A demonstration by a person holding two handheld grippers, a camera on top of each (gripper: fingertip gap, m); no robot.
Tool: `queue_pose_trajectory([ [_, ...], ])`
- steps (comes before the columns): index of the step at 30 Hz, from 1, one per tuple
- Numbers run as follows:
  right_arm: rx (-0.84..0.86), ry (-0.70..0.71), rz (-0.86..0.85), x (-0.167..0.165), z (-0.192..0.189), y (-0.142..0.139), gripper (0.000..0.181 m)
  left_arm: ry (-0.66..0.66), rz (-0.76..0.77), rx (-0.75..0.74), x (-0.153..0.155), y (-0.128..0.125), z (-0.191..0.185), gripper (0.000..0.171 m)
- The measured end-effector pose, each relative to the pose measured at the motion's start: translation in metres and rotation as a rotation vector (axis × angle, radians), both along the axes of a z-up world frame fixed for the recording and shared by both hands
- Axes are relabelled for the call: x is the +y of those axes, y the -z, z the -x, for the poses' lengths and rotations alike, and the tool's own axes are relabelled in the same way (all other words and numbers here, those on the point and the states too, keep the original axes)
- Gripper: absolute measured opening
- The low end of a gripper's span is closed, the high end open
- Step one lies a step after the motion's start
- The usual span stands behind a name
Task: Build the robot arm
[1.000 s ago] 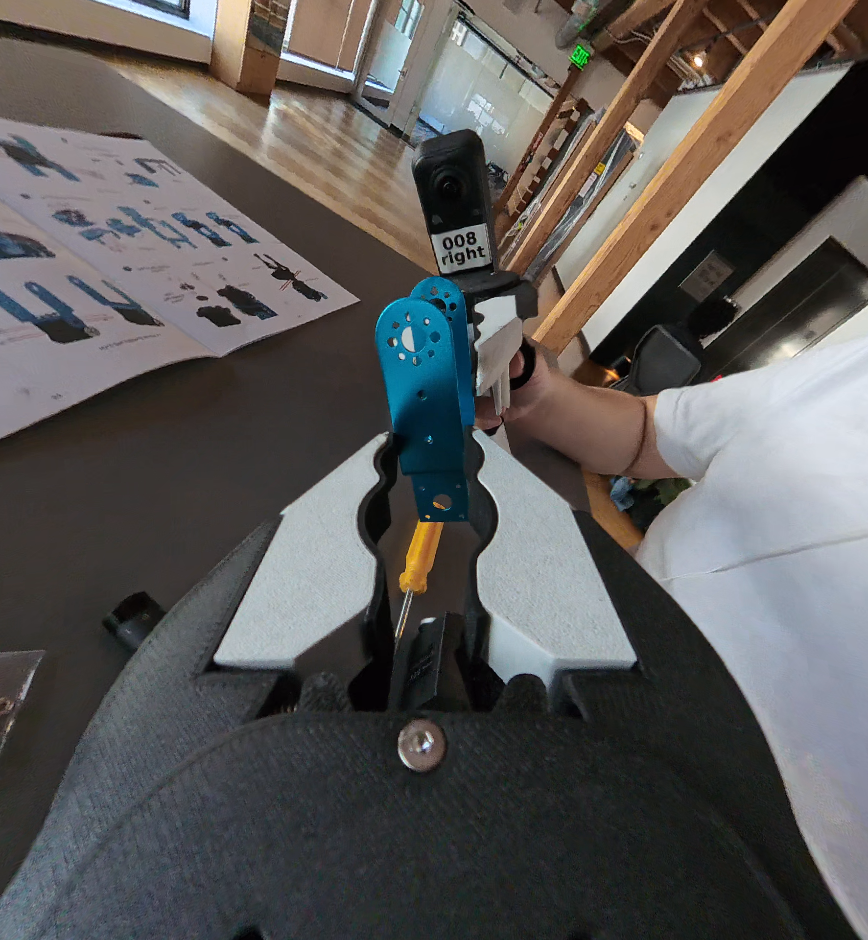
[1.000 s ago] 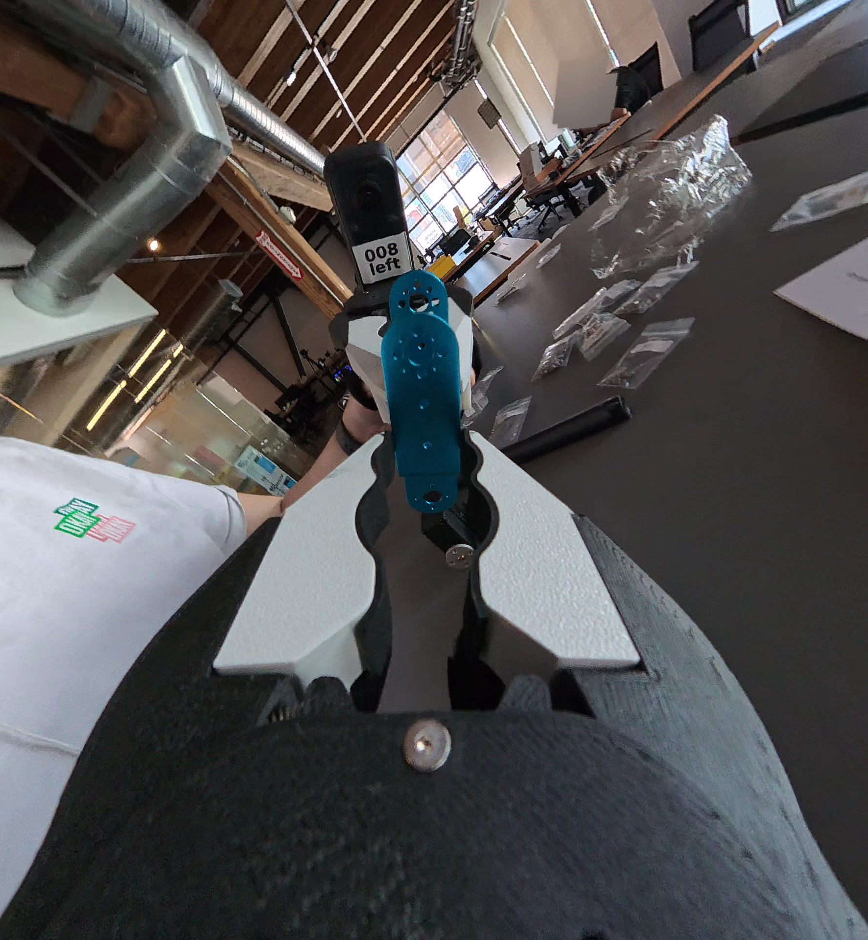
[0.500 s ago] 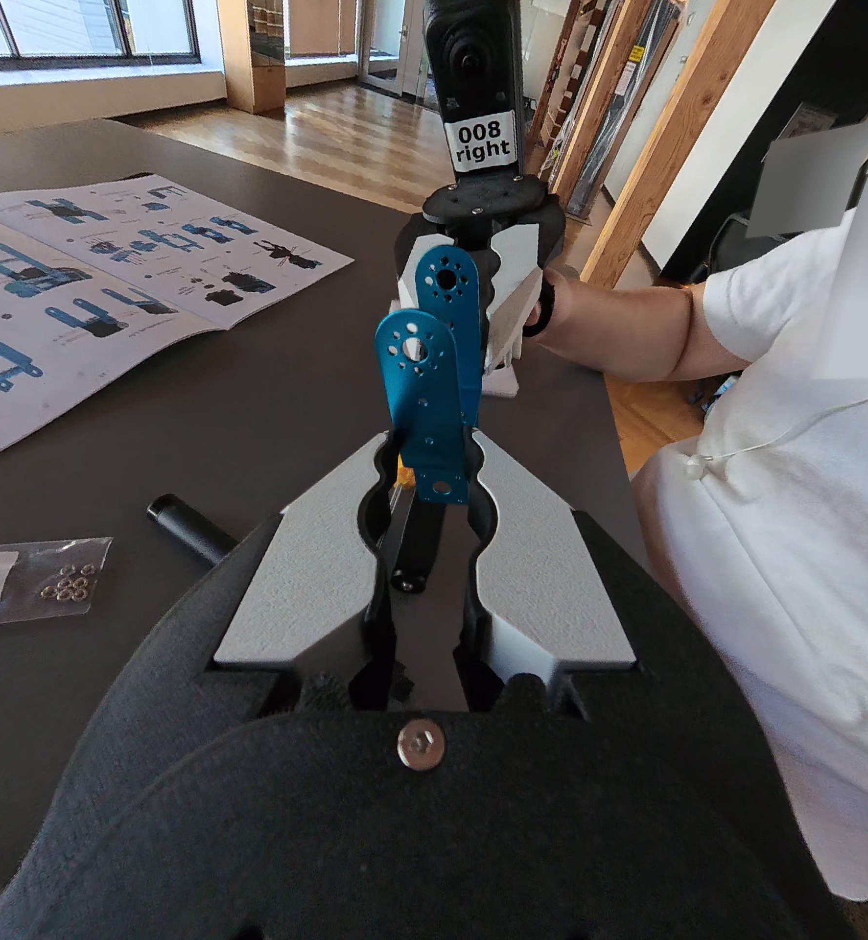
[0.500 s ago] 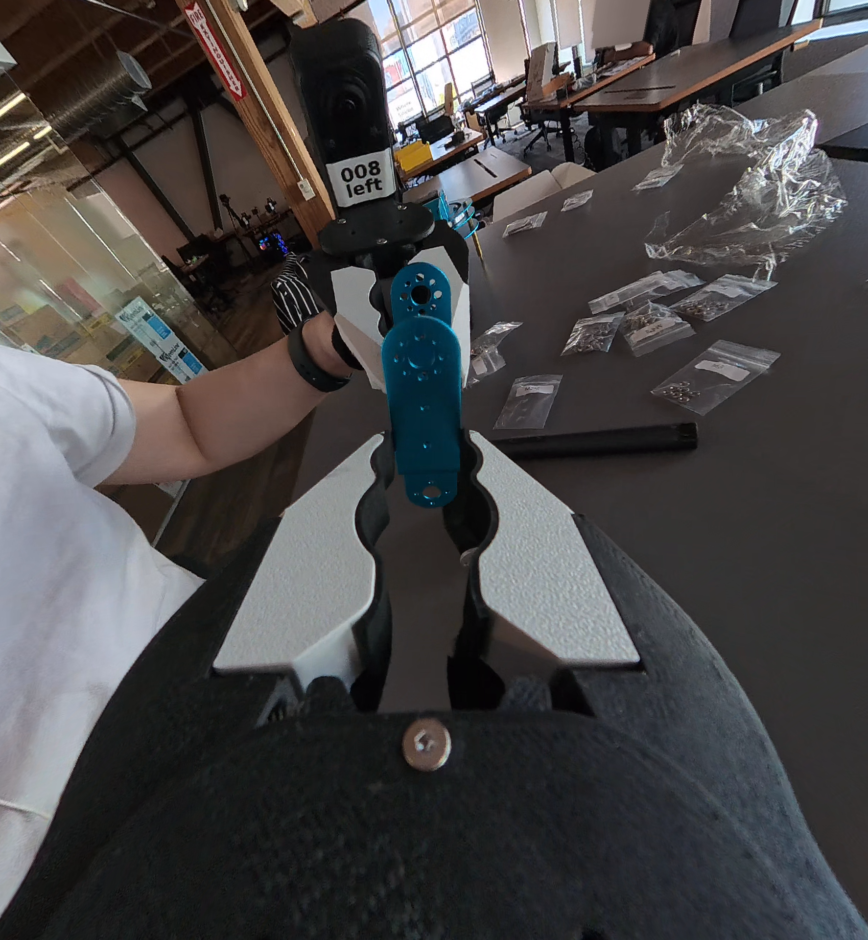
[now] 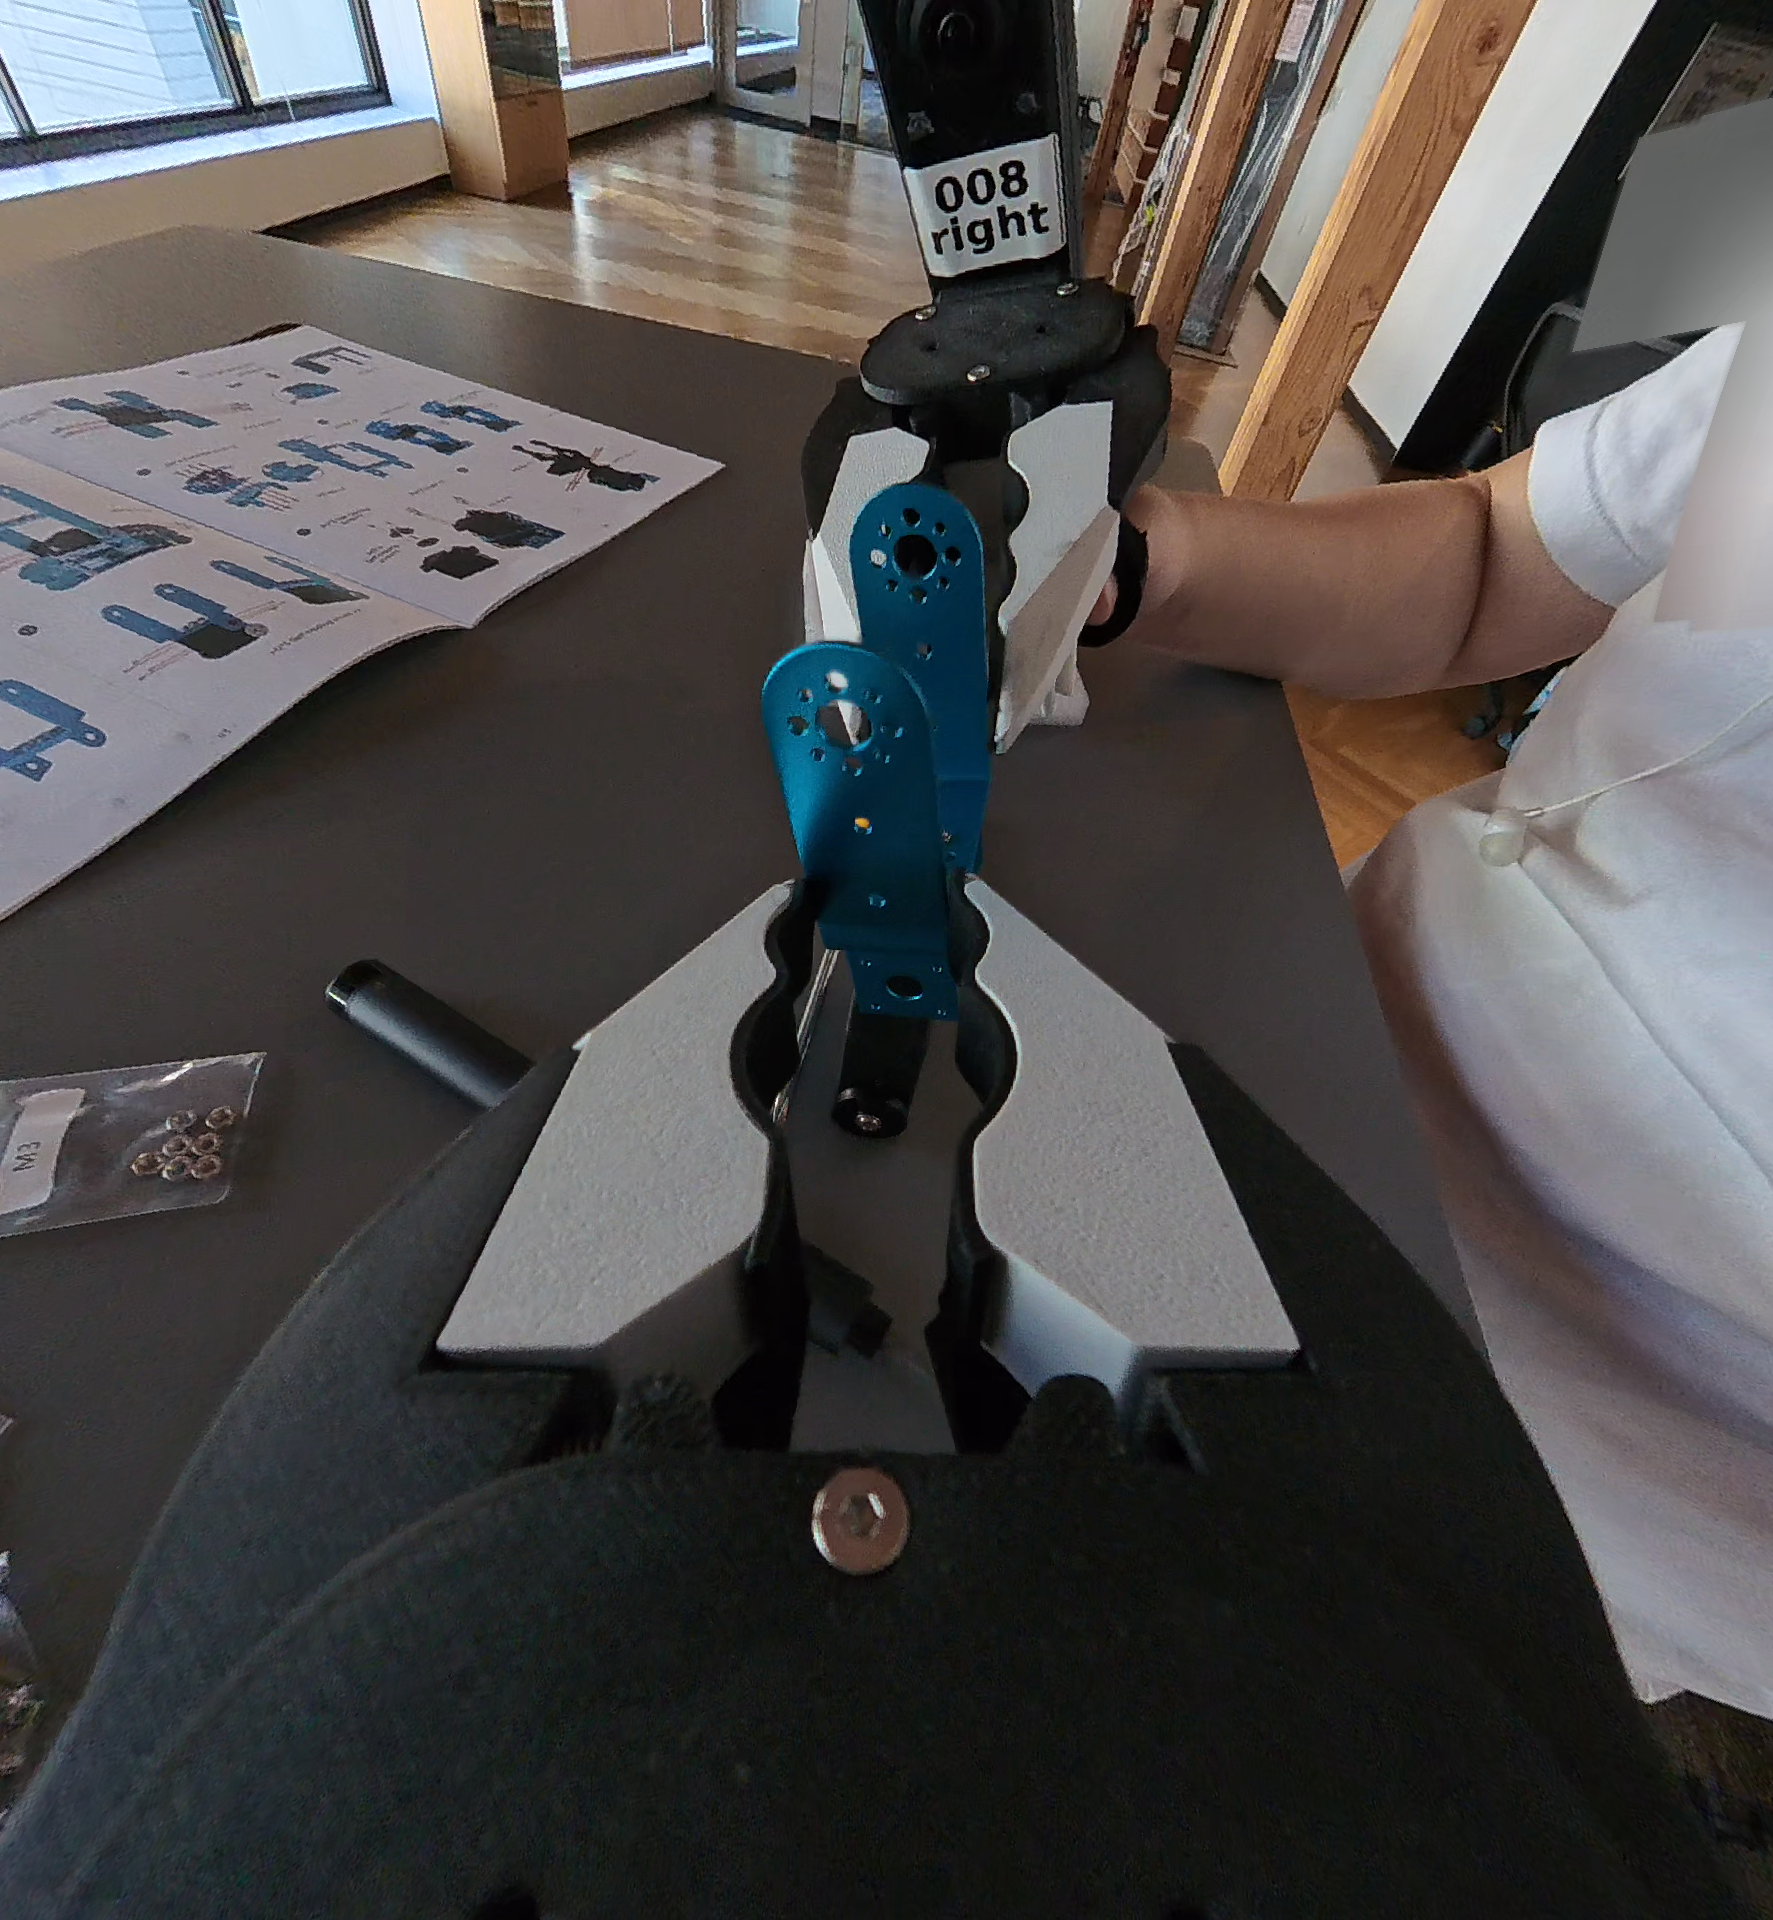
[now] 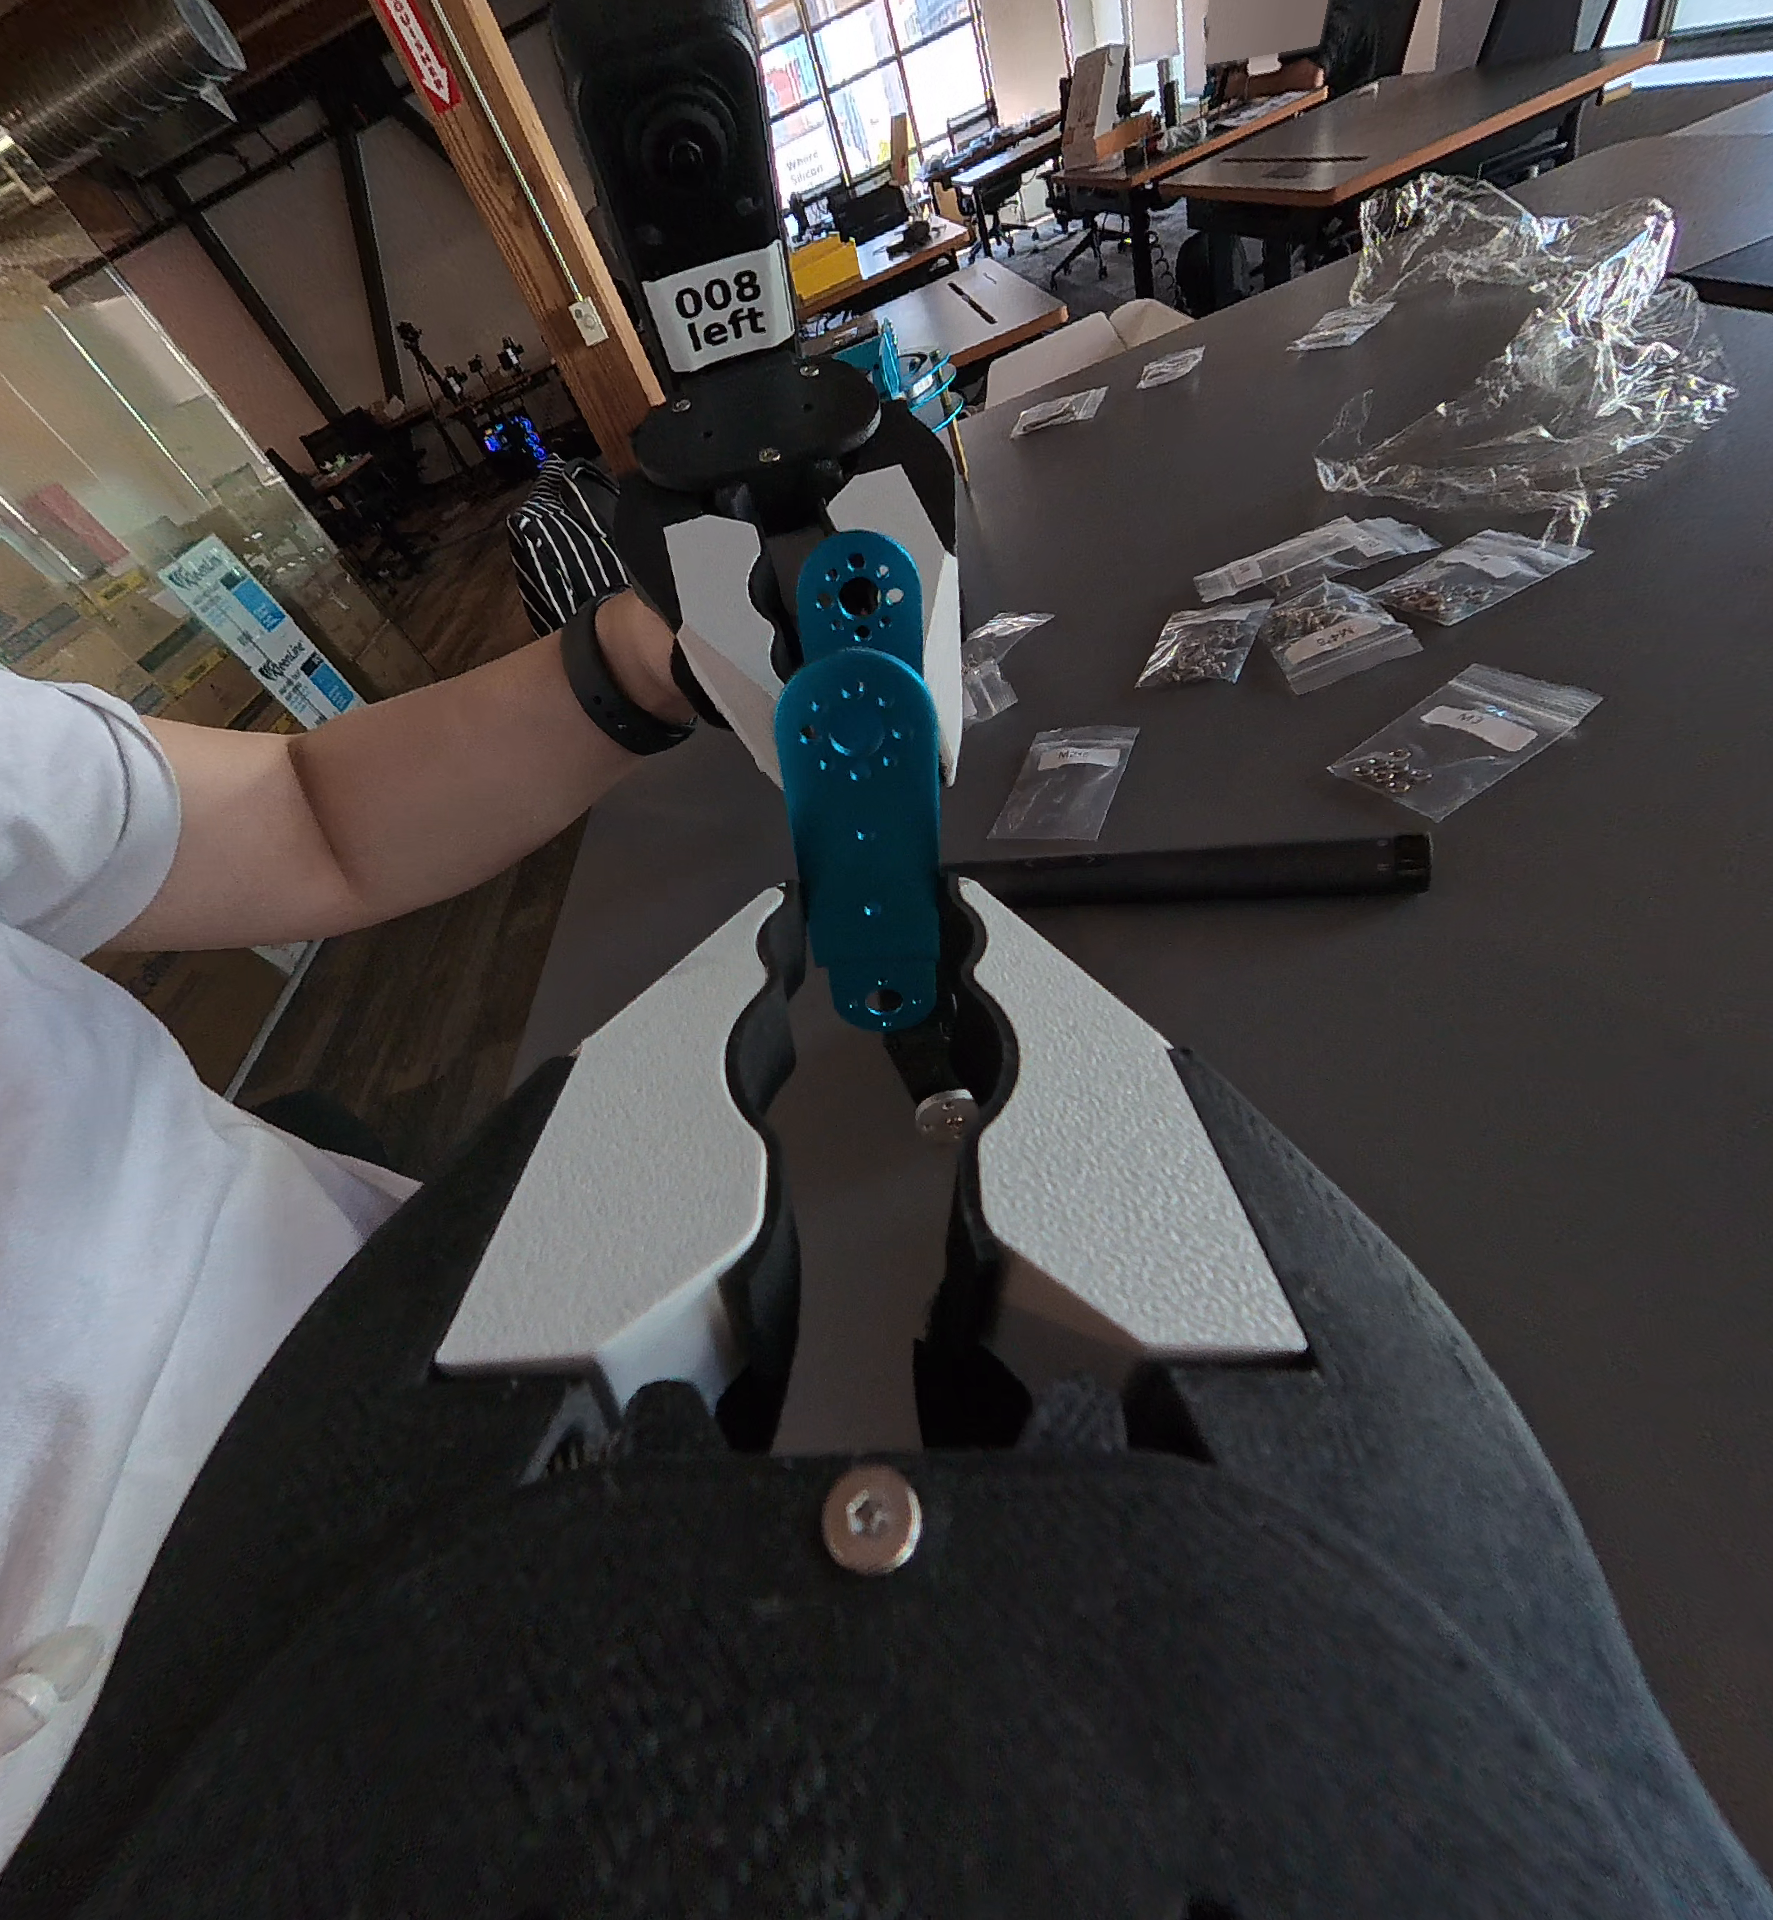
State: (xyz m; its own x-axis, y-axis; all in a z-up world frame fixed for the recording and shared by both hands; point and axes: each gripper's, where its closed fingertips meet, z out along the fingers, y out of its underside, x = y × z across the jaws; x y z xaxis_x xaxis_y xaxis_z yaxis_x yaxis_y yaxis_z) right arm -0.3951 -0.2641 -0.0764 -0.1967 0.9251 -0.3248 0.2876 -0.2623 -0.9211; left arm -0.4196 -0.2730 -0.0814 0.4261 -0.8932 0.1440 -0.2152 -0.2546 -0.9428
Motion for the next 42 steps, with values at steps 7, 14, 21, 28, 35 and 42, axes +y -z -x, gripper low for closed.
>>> queue_pose_trajectory([
  [7, 0.014, 0.009, -0.03, 0.001, 0.0, -0.001, 0.026, -0.002, -0.019, 0.001, 0.001, 0.0, 0.0, 0.025],
  [14, 0.026, 0.003, -0.042, 0.0, 0.001, 0.001, 0.026, -0.003, -0.036, 0.02, 0.0, -0.001, 0.001, 0.025],
  [21, 0.07, -0.007, -0.088, -0.003, -0.004, -0.003, 0.026, -0.014, -0.066, 0.013, -0.002, -0.007, -0.002, 0.025],
  [28, 0.15, -0.03, 0.169, 0.018, -0.021, -0.017, 0.026, -0.095, 0.112, -0.036, 0.013, -0.02, -0.021, 0.025],
  [35, 0.178, -0.081, 0.387, 0.027, -0.028, -0.019, 0.025, -0.166, 0.312, -0.166, 0.027, -0.031, -0.029, 0.025],
  [42, 0.154, -0.122, 0.44, 0.019, -0.026, -0.017, 0.026, -0.17, 0.338, -0.168, 0.023, -0.034, -0.028, 0.025],
])
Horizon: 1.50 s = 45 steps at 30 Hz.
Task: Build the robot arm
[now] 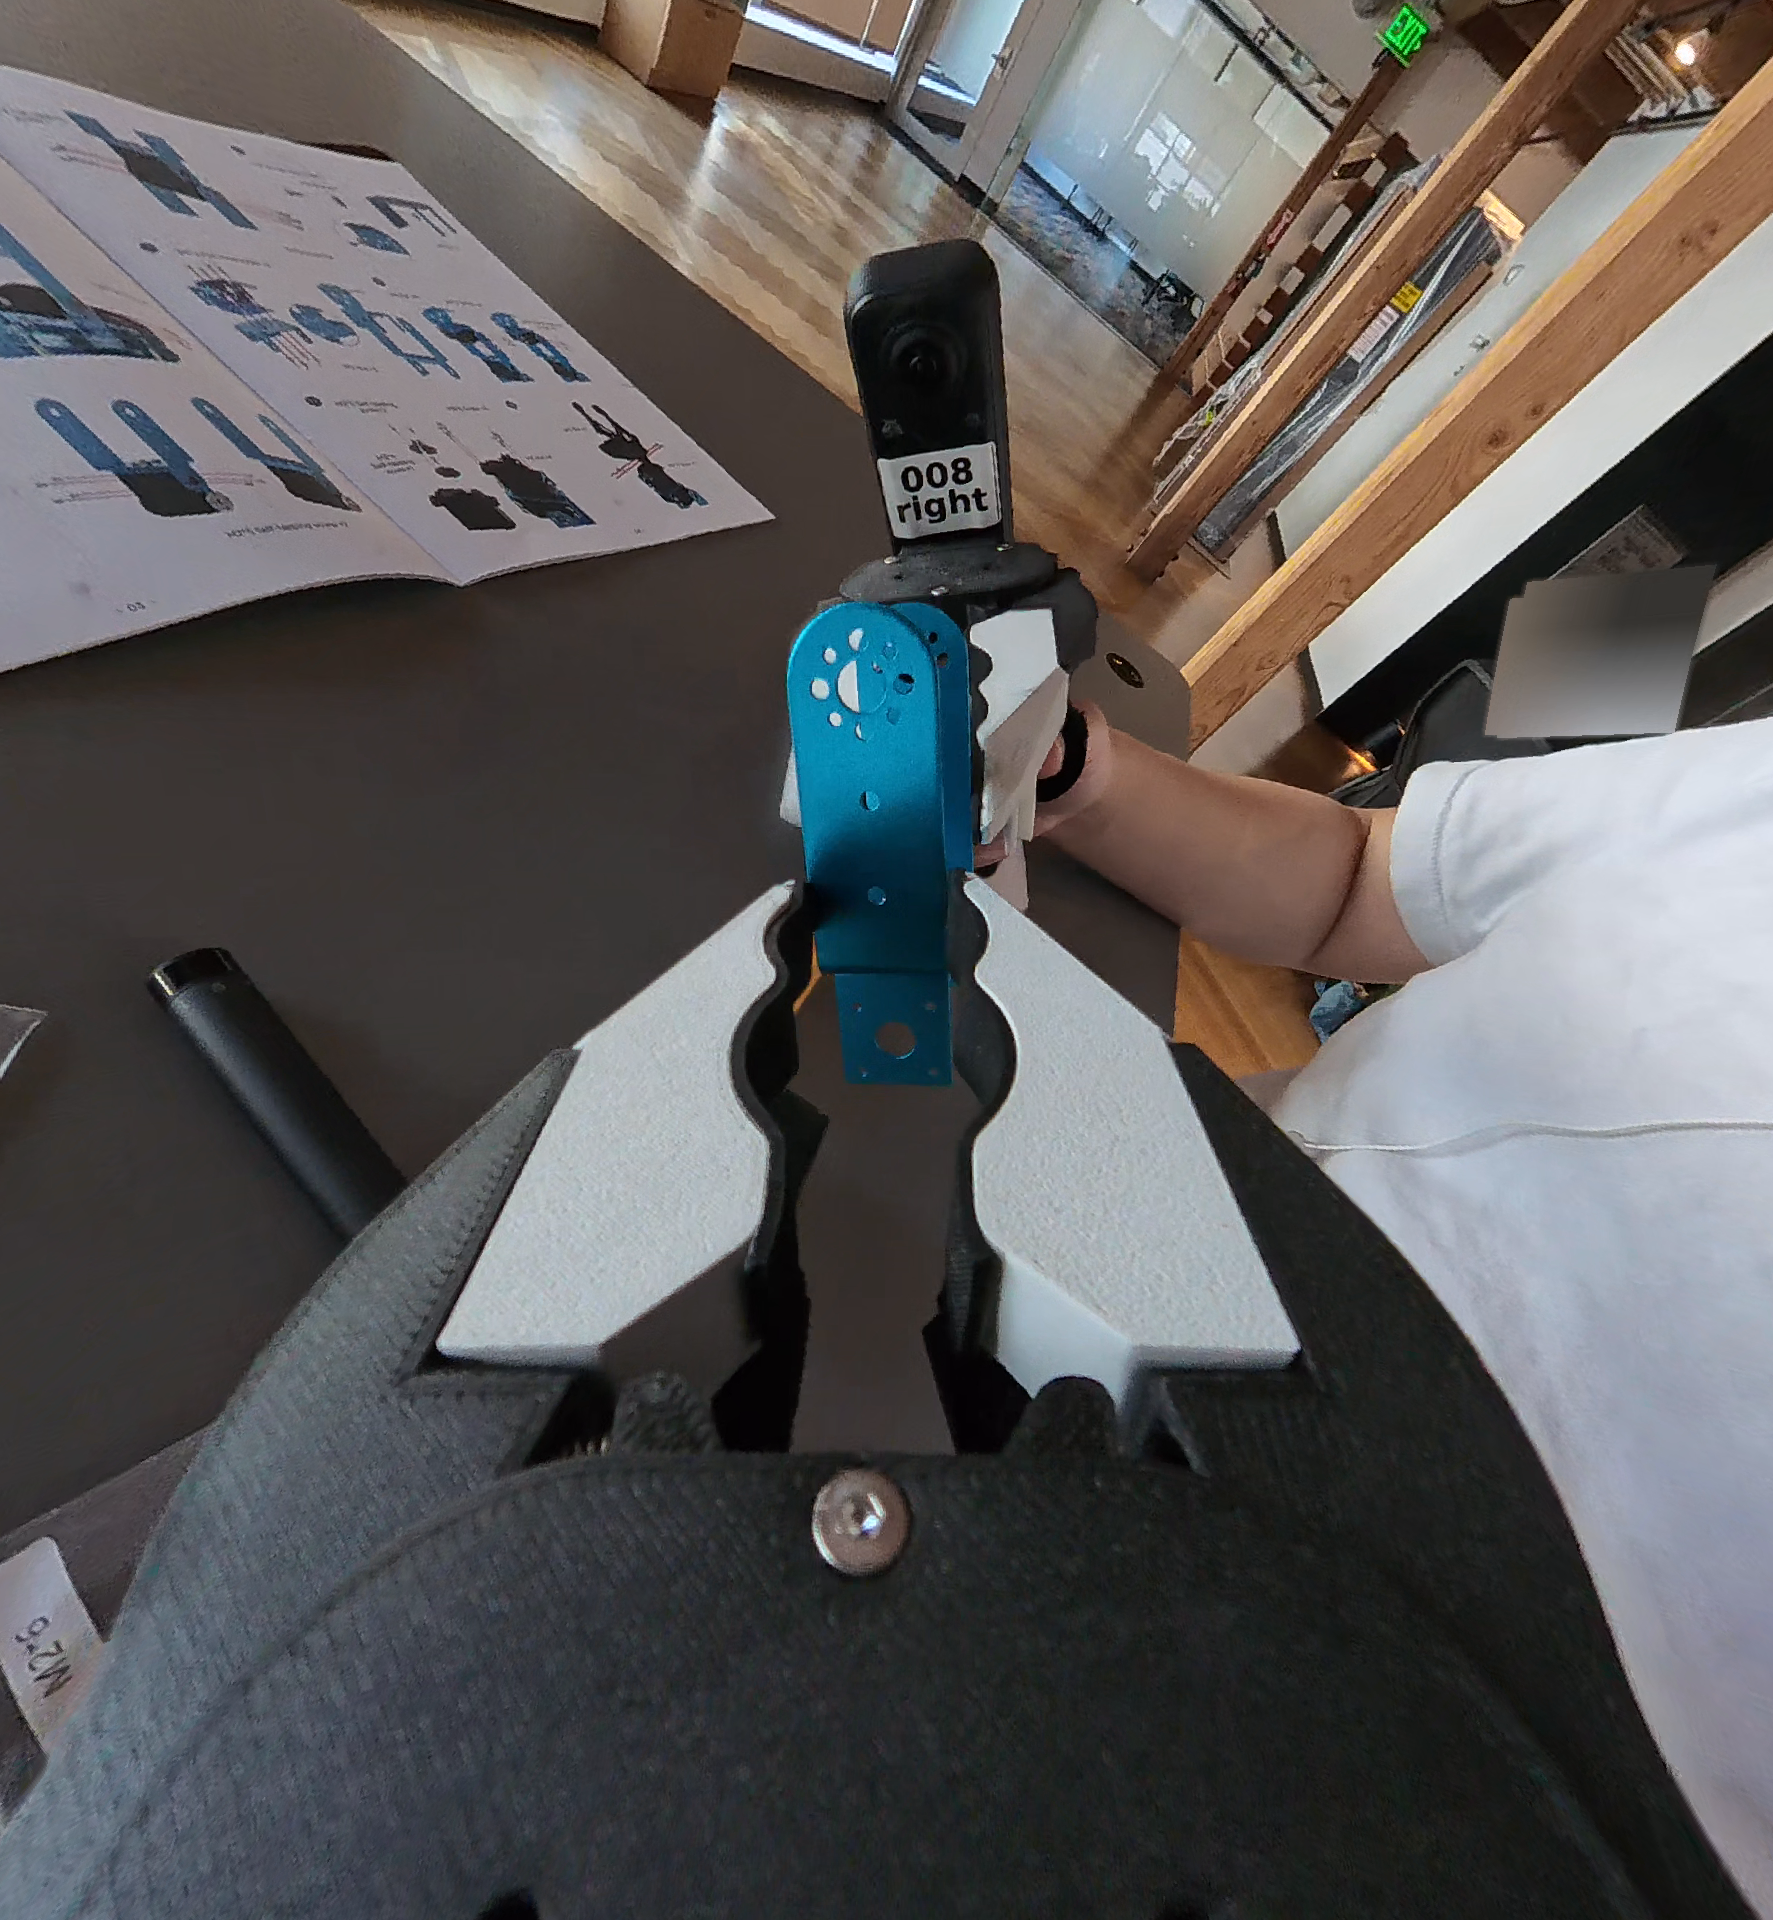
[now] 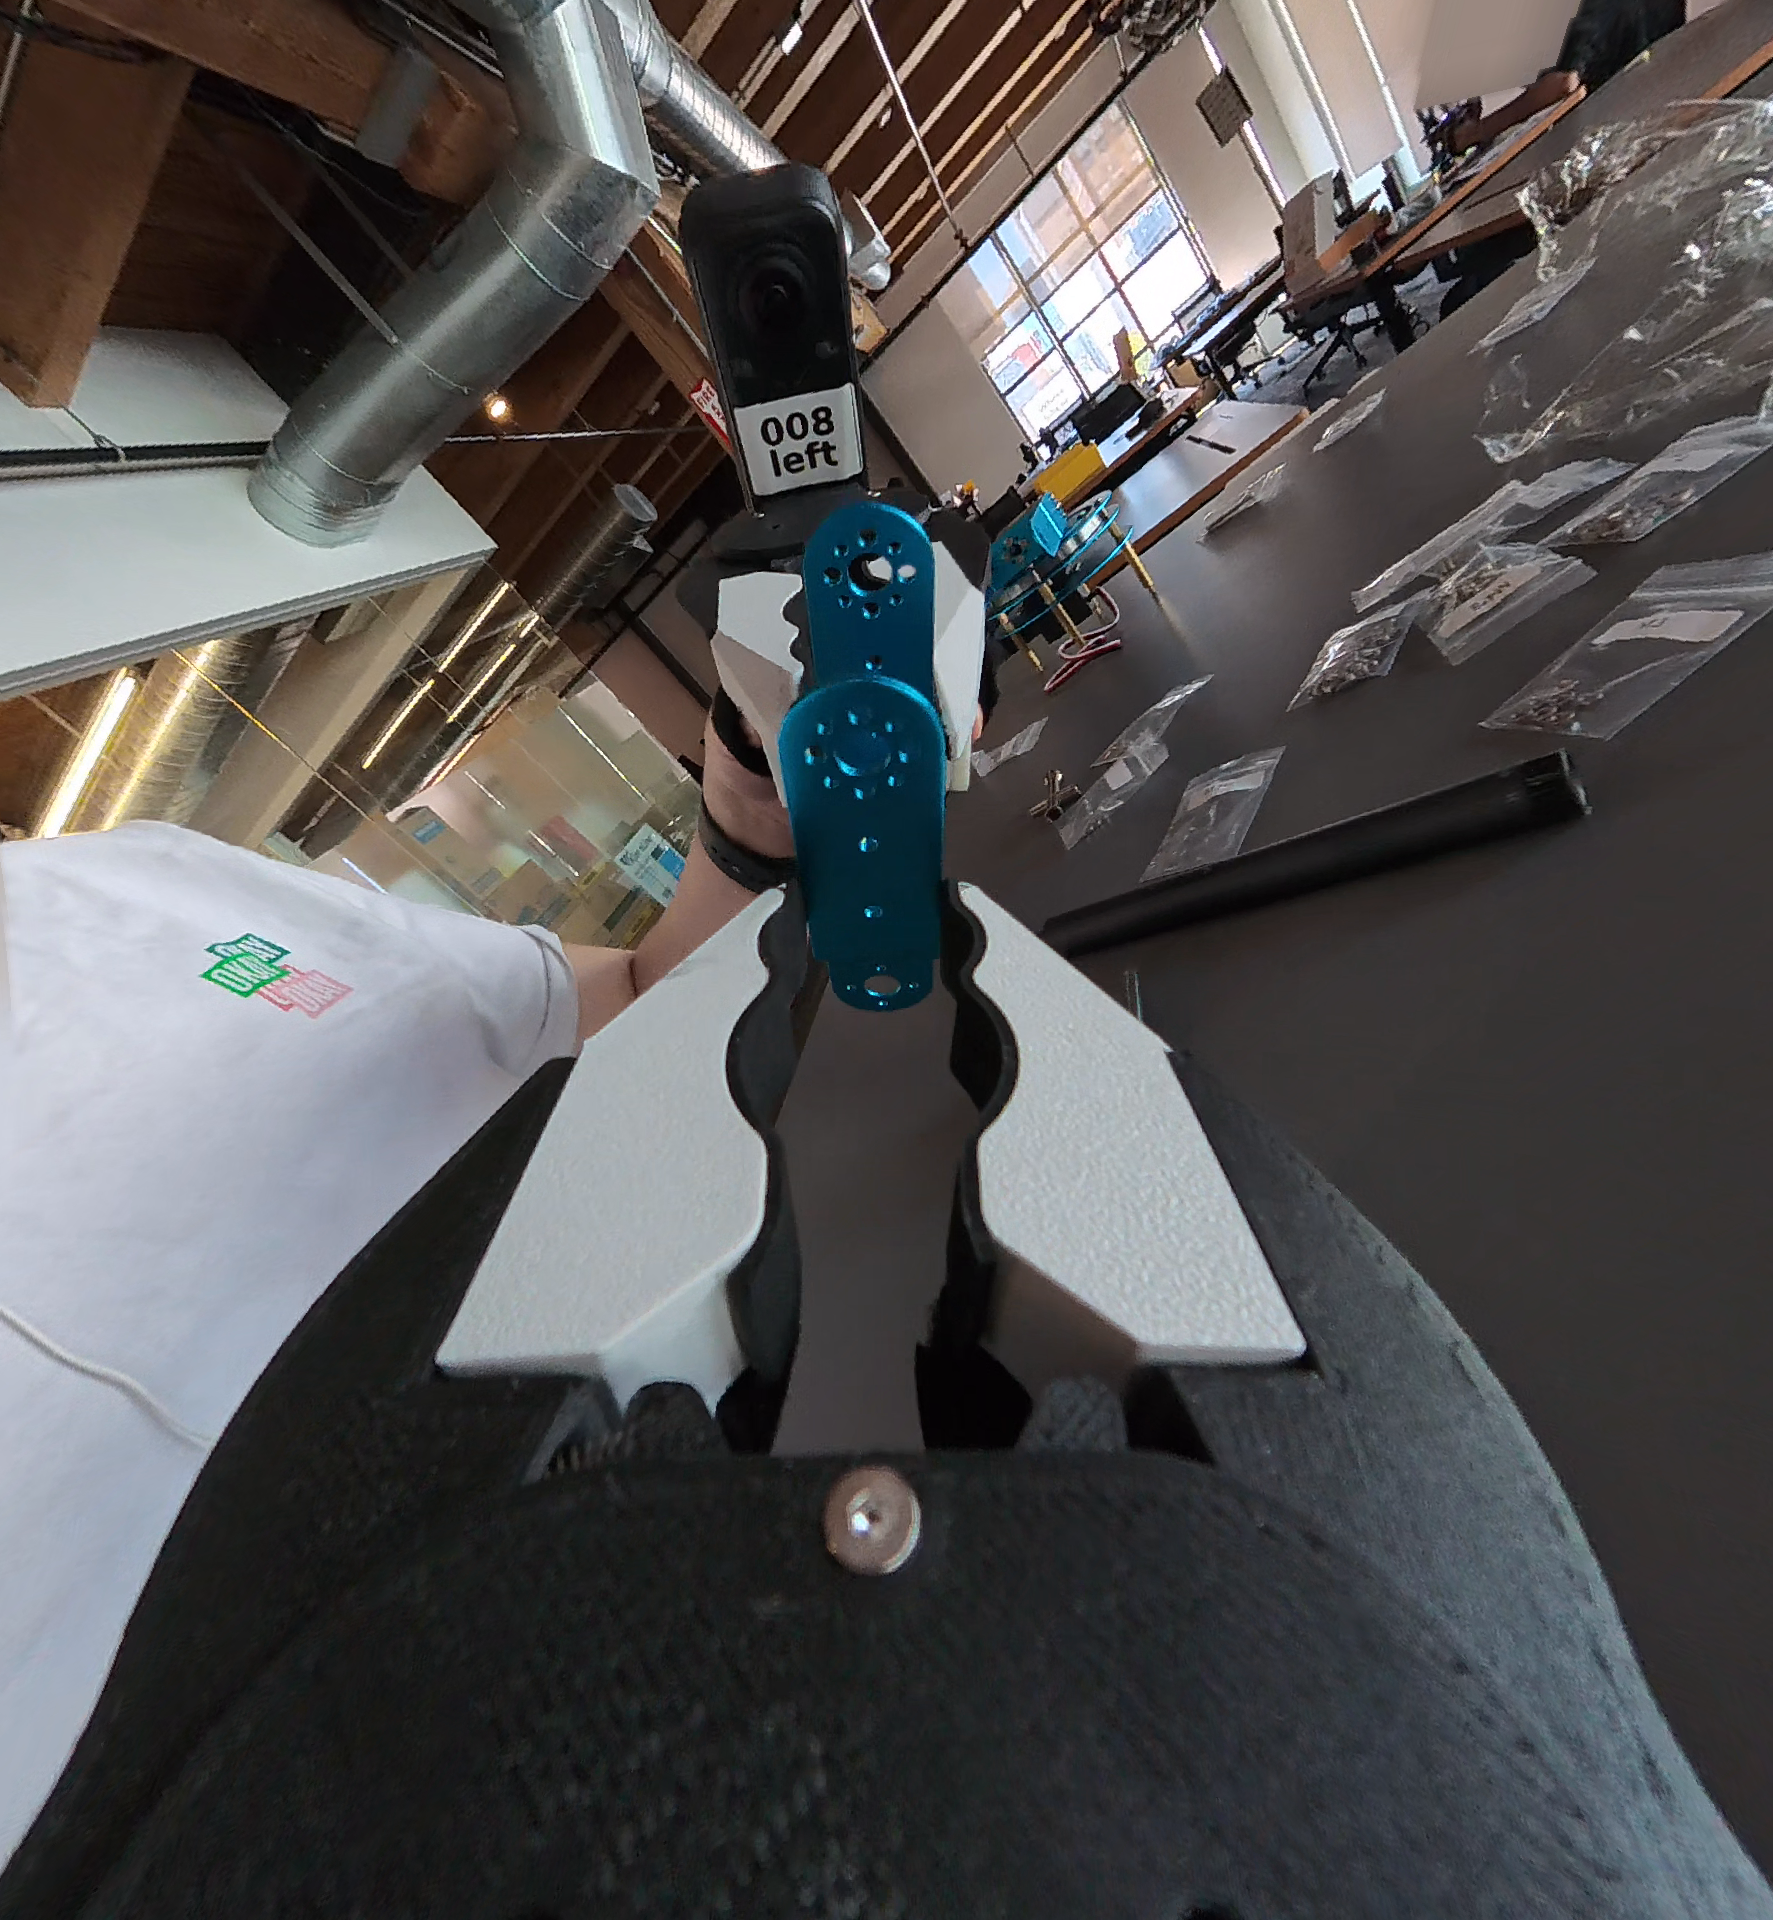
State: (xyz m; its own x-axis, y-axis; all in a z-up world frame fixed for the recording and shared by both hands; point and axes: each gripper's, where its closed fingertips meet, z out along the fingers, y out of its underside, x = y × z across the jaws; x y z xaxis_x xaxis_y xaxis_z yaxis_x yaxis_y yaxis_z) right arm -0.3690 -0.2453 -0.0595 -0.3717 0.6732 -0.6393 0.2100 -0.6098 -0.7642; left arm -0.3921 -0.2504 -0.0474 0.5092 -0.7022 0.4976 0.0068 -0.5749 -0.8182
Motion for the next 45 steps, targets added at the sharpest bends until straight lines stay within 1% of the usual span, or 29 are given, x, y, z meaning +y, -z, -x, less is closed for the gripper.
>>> queue_pose_trajectory([
  [6, 0.002, -0.005, -0.021, -0.007, 0.001, 0.001, 0.025, 0.015, -0.012, 0.037, -0.008, 0.003, 0.001, 0.025],
  [11, -0.02, 0.012, -0.1, -0.017, 0.005, -0.004, 0.025, 0.049, -0.092, 0.065, -0.019, 0.0, 0.004, 0.025],
  [15, -0.048, 0.05, -0.144, -0.023, 0.006, -0.004, 0.025, 0.09, -0.129, 0.046, -0.025, 0.001, 0.006, 0.025],
  [18, -0.072, 0.078, -0.184, -0.024, 0.006, -0.001, 0.025, 0.116, -0.165, 0.049, -0.027, 0.006, 0.006, 0.025],
  [23, -0.104, 0.098, -0.215, -0.022, 0.005, 0.0, 0.026, 0.134, -0.162, 0.039, -0.026, 0.011, 0.006, 0.025],
  [30, -0.146, 0.105, -0.371, -0.016, 0.018, 0.0, 0.026, 0.146, -0.276, 0.175, -0.021, 0.021, 0.018, 0.025],
  [35, -0.121, 0.112, -0.436, -0.018, 0.02, -0.006, 0.026, 0.138, -0.381, 0.11, -0.021, 0.011, 0.022, 0.024],
  [40, -0.141, 0.096, -0.475, -0.02, 0.022, 0.005, 0.026, 0.151, -0.384, 0.126, -0.022, 0.02, 0.024, 0.024],
  [45, -0.115, 0.116, -0.499, -0.019, 0.022, 0.005, 0.026, 0.144, -0.396, 0.103, -0.022, 0.023, 0.024, 0.024],
])
